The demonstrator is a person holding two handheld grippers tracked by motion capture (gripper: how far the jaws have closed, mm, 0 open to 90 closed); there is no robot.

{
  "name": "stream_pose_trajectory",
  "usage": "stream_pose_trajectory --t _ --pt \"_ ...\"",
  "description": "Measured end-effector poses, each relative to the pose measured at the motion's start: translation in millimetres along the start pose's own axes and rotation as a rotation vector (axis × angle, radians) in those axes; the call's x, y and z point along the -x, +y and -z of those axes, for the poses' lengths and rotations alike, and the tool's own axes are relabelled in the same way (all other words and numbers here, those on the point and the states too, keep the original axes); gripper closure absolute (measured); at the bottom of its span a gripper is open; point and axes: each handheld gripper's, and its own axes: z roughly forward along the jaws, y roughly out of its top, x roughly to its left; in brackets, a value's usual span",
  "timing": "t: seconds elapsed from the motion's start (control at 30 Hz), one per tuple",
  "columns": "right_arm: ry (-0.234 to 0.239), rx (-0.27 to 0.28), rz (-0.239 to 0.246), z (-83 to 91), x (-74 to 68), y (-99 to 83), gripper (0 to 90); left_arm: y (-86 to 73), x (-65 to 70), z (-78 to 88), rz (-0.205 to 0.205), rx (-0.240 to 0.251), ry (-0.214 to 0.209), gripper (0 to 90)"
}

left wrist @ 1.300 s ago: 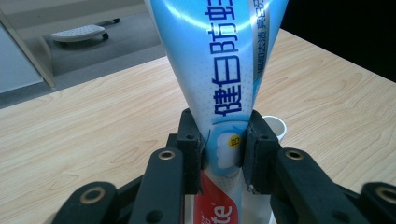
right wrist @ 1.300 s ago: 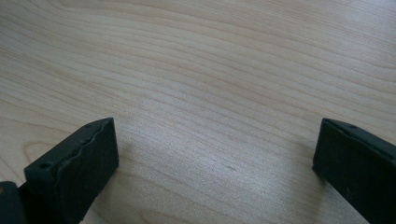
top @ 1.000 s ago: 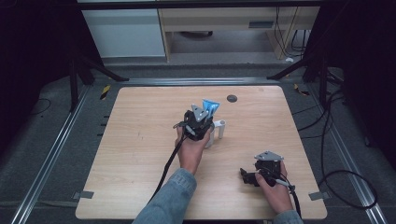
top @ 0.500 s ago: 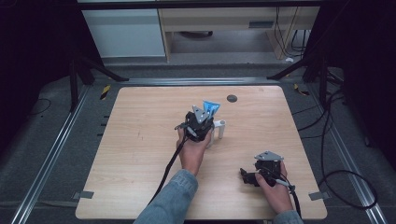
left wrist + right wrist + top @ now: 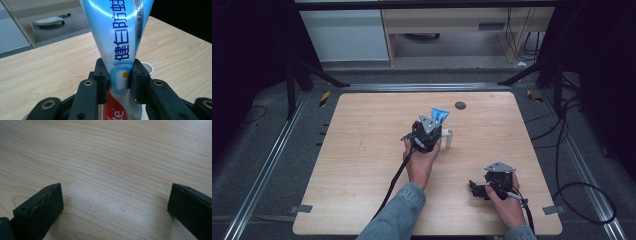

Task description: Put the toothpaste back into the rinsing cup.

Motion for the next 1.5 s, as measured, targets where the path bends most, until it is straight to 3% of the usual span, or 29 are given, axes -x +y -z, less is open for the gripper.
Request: stream_pose_trajectory --t 0.77,1.03,1.33,1.5 --pt "0.001 -0.001 0.003 0.1 0.1 0.0 0.4 4.8 -8.3 -4.9 0.043 -0.025 -0.021 67.9" --pt "0.000 -0.002 0.003 0.2 0.0 0.1 0.4 4.7 -7.7 -4.7 0.035 -0.015 -0.017 61.4" --pt "0.001 0.000 0.003 0.0 0.0 0.0 0.4 4.2 -8.8 -5.6 0.031 -0.009 0.005 47.2" --pt "0.001 0.000 0.003 0.0 0.0 0.0 0.4 3.5 -10.8 -5.1 0.033 -0.010 0.012 44.9"
